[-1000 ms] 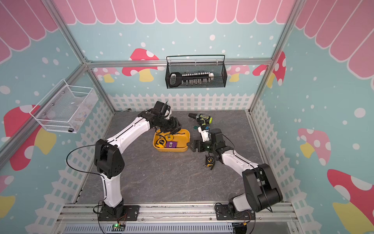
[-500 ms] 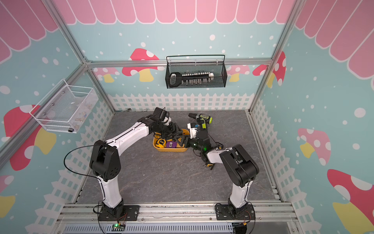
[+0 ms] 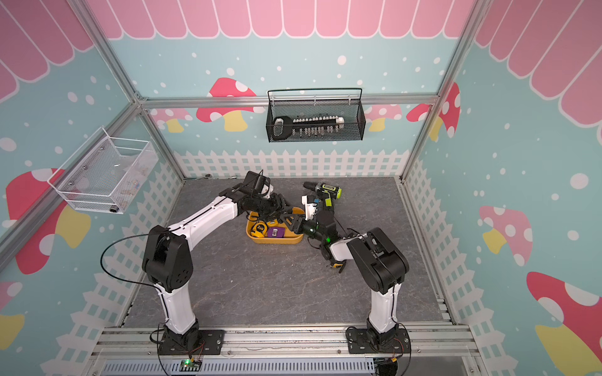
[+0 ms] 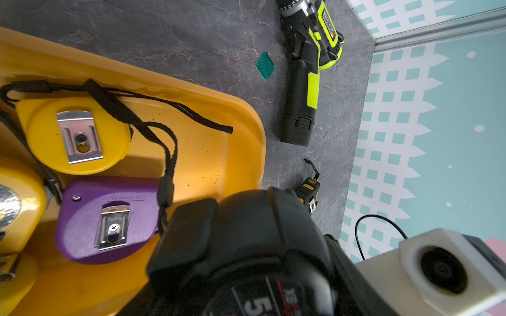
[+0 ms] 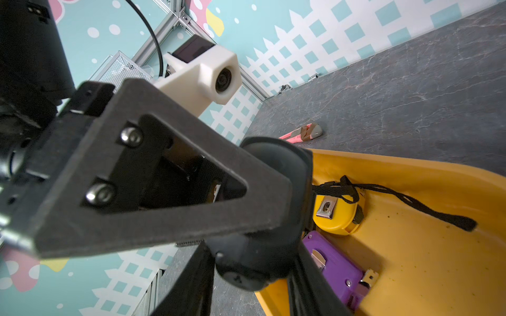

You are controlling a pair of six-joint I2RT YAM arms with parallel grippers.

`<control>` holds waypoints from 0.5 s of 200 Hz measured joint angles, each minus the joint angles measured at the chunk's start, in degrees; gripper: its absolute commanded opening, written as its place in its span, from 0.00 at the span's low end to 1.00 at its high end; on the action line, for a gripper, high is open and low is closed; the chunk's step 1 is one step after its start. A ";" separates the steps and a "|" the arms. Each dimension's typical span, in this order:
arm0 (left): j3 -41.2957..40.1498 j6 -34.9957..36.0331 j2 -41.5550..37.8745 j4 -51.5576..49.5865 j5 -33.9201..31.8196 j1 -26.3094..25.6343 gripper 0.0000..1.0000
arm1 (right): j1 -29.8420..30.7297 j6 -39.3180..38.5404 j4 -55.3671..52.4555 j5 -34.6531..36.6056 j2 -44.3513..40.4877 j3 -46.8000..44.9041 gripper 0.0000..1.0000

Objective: Take the tape measure out of the storage box
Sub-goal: Place the tape measure at the center of the board.

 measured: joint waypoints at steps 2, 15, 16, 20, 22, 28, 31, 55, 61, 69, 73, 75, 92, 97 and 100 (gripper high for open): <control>-0.02 0.02 0.00 0.00 -0.02 0.00 0.55 | 0.00 -0.02 -0.04 0.02 0.00 0.00 0.28; -0.11 0.26 -0.04 0.11 -0.20 0.00 0.78 | 0.00 -0.07 -0.15 0.00 0.00 0.00 0.27; -0.11 0.37 -0.04 0.09 -0.22 0.00 0.79 | 0.00 -0.07 -0.17 0.00 0.00 0.00 0.27; -0.11 0.37 -0.07 0.07 -0.31 -0.02 0.85 | 0.00 -0.13 -0.20 -0.07 0.00 0.00 0.27; -0.11 0.79 -0.09 -0.04 -0.42 -0.04 0.88 | 0.00 -0.20 -0.24 -0.11 0.00 0.00 0.27; -0.09 1.20 -0.17 -0.55 -0.37 -0.07 0.95 | 0.00 -0.31 -0.37 0.02 0.00 0.00 0.26; -0.09 1.40 -0.31 -0.81 -0.52 -0.17 0.97 | 0.00 -0.33 -0.55 0.09 0.00 0.00 0.26; 2.16 5.16 -1.22 -6.01 -4.04 -1.16 0.99 | -0.48 -0.55 -2.95 0.02 -0.55 -1.46 0.25; 3.34 6.54 -1.36 -7.41 -5.35 -1.33 0.99 | -0.83 -0.50 -3.56 0.00 -1.01 -2.32 0.25; 4.98 8.50 -1.64 -9.16 -7.54 -1.53 0.99 | -1.55 -0.48 -4.52 -0.13 -2.08 -4.11 0.25; 5.84 9.66 -1.84 -10.05 -8.68 -1.53 0.99 | -2.10 -0.44 -5.27 -0.20 -2.82 -5.09 0.25; 6.21 10.19 -1.95 -10.43 -9.22 -1.55 0.99 | -2.36 -0.37 -5.62 -0.39 -3.23 -5.60 0.25; 8.46 14.34 -2.91 -13.07 -14.14 -1.49 0.99 | -5.73 -0.44 -9.42 -1.27 -7.61 -9.79 0.24; 8.94 15.41 -3.08 -13.84 -15.52 -1.46 0.99 | -6.86 -0.42 -10.60 -1.73 -9.03 -10.78 0.25; 9.22 16.22 -3.13 -14.32 -16.39 -1.42 0.99 | -7.82 -0.37 -11.67 -1.95 -10.14 -11.41 0.25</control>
